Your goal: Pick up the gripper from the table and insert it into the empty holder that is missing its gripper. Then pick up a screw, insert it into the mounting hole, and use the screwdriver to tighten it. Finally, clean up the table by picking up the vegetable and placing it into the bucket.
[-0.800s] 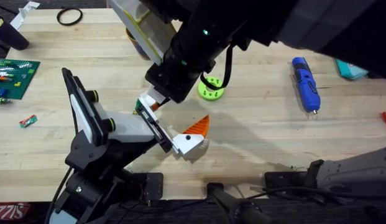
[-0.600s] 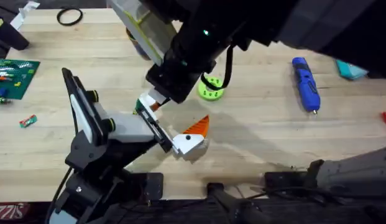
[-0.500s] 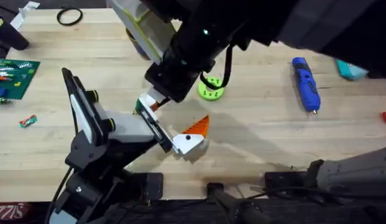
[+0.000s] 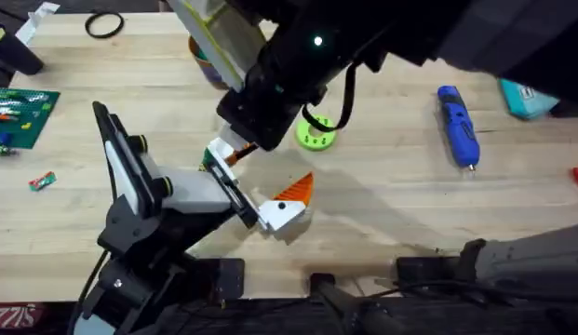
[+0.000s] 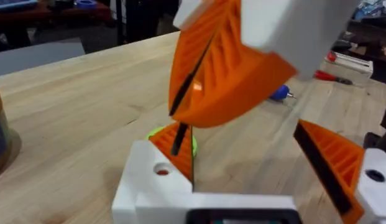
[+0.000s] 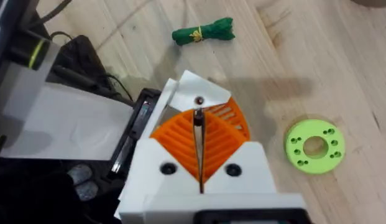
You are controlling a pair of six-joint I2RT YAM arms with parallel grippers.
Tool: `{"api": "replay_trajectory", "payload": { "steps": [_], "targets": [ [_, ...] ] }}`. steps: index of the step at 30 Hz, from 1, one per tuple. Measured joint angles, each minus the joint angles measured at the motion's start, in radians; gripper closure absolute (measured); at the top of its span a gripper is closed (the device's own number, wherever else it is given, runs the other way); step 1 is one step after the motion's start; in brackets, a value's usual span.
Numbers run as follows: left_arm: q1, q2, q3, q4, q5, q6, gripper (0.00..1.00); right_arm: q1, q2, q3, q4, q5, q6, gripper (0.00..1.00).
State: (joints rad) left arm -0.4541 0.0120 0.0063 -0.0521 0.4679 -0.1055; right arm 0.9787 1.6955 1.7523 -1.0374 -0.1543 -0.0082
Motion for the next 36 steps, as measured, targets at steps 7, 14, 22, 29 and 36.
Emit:
{"api": "replay_trajectory", "payload": {
  "steps": [7, 14, 22, 29, 36],
  "targets": [
    [0.000, 0.000, 0.000, 0.000, 0.000, 0.000, 0.016, 0.000, 0.008, 0.000, 0.011, 0.000, 0.000, 0.996],
    [0.000, 0.000, 0.000, 0.000, 0.000, 0.000, 0.016, 0.000, 0.011, 0.000, 0.014, 0.000, 0.000, 0.996],
    [0.000, 0.000, 0.000, 0.000, 0.000, 0.000, 0.016, 0.000, 0.032, 0.000, 0.016, 0.000, 0.000, 0.996],
    [0.000, 0.000, 0.000, 0.000, 0.000, -0.007, 0.016, 0.000, 0.039, 0.000, 0.019, 0.000, 0.000, 0.996],
    [0.000, 0.000, 0.000, 0.000, 0.000, -0.007, 0.016, 0.000, 0.040, 0.000, 0.019, -0.008, 0.000, 0.996]
  ]
}}
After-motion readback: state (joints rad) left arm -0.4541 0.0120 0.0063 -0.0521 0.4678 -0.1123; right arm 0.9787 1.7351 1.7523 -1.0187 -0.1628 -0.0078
